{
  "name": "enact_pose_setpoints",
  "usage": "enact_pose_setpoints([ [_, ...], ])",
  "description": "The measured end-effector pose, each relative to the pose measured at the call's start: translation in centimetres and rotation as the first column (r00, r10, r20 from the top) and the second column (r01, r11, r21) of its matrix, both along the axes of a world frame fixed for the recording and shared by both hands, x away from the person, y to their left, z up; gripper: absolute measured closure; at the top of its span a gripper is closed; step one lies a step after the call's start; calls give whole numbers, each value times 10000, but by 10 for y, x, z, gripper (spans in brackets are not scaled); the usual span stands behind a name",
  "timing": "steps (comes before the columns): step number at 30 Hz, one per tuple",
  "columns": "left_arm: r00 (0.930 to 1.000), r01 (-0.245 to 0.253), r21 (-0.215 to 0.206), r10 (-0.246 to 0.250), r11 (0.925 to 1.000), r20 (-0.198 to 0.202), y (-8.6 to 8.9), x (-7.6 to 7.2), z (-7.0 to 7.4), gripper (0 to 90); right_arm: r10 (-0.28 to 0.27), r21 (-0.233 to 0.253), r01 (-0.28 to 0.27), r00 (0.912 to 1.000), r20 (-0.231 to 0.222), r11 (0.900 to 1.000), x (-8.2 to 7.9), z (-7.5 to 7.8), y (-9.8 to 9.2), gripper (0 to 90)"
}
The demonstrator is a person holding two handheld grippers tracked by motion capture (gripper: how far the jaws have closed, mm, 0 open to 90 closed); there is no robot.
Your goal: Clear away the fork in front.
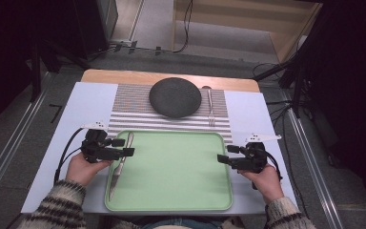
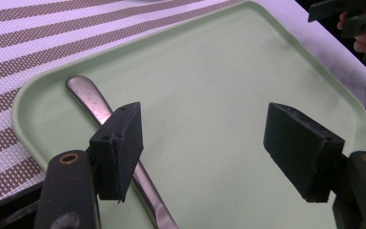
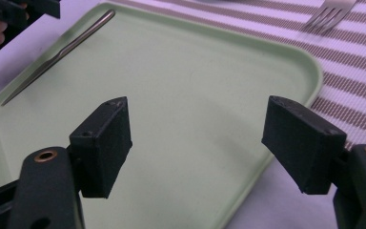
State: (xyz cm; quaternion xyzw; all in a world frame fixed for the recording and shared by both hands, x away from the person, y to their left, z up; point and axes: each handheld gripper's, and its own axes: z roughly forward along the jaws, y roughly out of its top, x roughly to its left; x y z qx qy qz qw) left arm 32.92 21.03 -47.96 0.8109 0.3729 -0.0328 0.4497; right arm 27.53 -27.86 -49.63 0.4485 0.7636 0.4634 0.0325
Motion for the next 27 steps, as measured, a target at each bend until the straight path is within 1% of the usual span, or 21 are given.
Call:
enact_pose_setpoints([
  [2,10000,1,-15,-1,10000,-3,0,0,0,303,-131,-76,132,9999,112,9999,4,2,1,231],
  [4,10000,1,-135,-1,9999,-26,1,1,0,303,-222,-145,224,9996,193,9996,7,3,1,233],
  [5,10000,-3,-141,3,9999,-22,1,1,0,304,-274,-214,278,9995,178,9994,9,4,2,232],
  [11,10000,-1,-32,1,10000,19,-1,2,0,304,-647,-378,659,9974,322,9971,20,7,4,232],
  [14,10000,37,-67,-37,10000,10,-1,2,0,303,-1017,-221,1023,9944,289,9945,29,9,7,227],
  [16,10000,41,-53,-41,10000,6,-1,2,0,303,-1188,-277,1196,9926,269,9924,33,11,8,227],
  [19,10000,32,-60,-33,10000,-13,-2,2,0,304,-1399,-204,1407,9895,360,9898,40,12,9,226],
  [27,9999,110,-148,-111,9998,-95,-3,3,-1,305,-1939,-203,1950,9799,469,9806,57,15,6,226],
])
